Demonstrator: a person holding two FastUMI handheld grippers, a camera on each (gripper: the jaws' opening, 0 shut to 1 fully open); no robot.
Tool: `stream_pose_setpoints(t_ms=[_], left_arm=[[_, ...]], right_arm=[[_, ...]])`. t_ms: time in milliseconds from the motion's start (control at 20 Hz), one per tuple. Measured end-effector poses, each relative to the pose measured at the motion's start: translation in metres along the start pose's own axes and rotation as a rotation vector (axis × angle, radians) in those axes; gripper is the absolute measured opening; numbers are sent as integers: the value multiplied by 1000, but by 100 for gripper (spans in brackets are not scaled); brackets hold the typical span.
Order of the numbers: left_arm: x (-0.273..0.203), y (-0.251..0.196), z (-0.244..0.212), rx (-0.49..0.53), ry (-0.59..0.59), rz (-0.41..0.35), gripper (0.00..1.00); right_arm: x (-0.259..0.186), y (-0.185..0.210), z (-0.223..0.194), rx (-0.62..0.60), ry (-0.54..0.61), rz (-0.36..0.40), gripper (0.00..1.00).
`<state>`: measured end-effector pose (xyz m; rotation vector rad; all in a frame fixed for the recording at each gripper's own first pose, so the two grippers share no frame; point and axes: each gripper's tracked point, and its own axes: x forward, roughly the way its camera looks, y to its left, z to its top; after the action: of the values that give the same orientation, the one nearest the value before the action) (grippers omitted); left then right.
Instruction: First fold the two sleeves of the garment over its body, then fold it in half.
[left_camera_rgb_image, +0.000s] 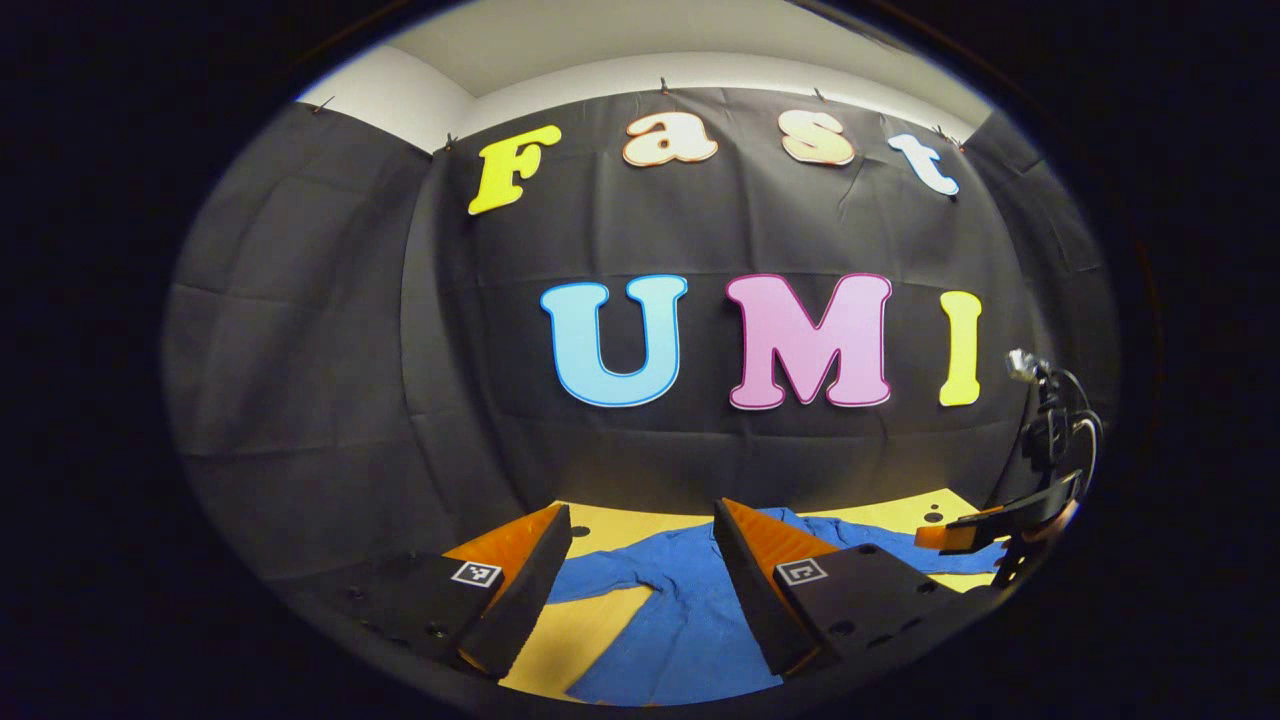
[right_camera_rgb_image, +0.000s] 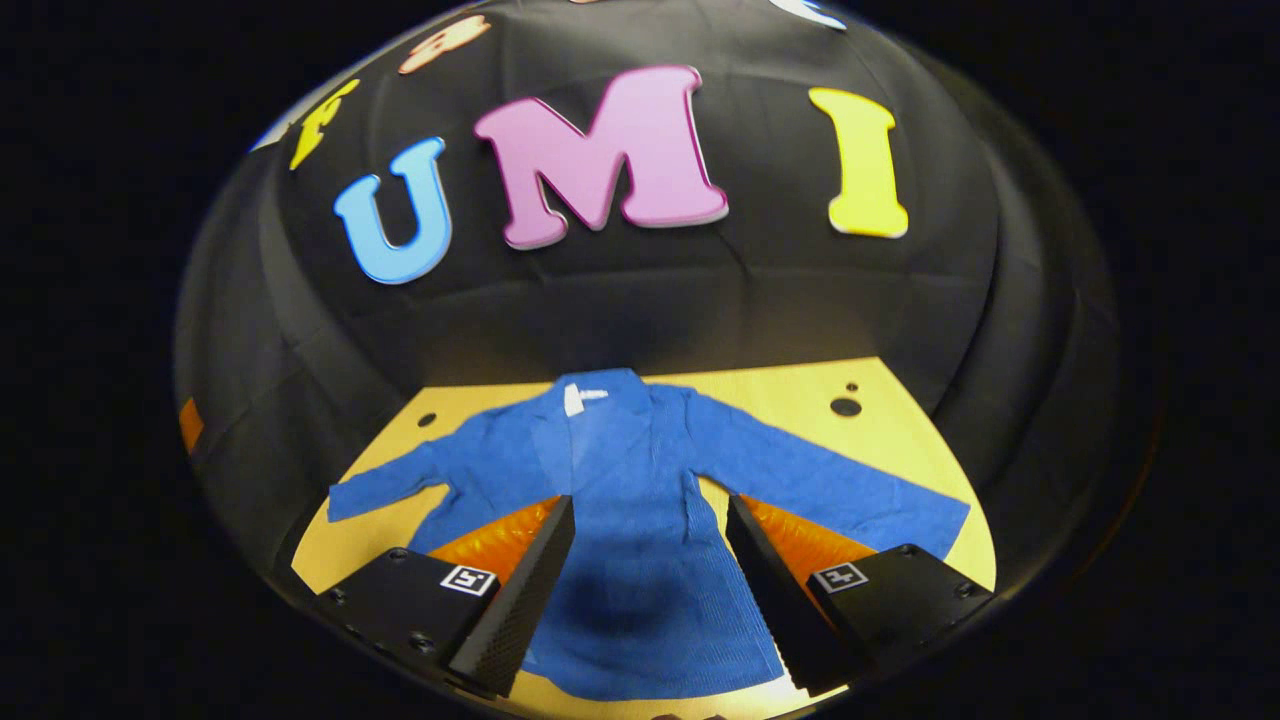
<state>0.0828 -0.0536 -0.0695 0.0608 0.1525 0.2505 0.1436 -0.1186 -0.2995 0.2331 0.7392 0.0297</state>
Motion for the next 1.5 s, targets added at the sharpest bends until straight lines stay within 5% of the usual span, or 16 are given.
stream_pose_setpoints(t_ms=[350, 750, 1000, 1500], left_arm=[[21, -50, -13, 65, 83, -73, 82], [39, -118, -17, 51, 127, -221, 82], [41, -124, -28, 55, 177, -230, 82], [47, -107, -39, -1, 231, -176, 82]], right_arm=[[55, -137, -56, 116, 180, -202, 99], [39, -286, -101, 191, 268, -477, 99], [37, -324, -120, 275, 310, -551, 100], [39, -330, -123, 327, 332, -549, 99]])
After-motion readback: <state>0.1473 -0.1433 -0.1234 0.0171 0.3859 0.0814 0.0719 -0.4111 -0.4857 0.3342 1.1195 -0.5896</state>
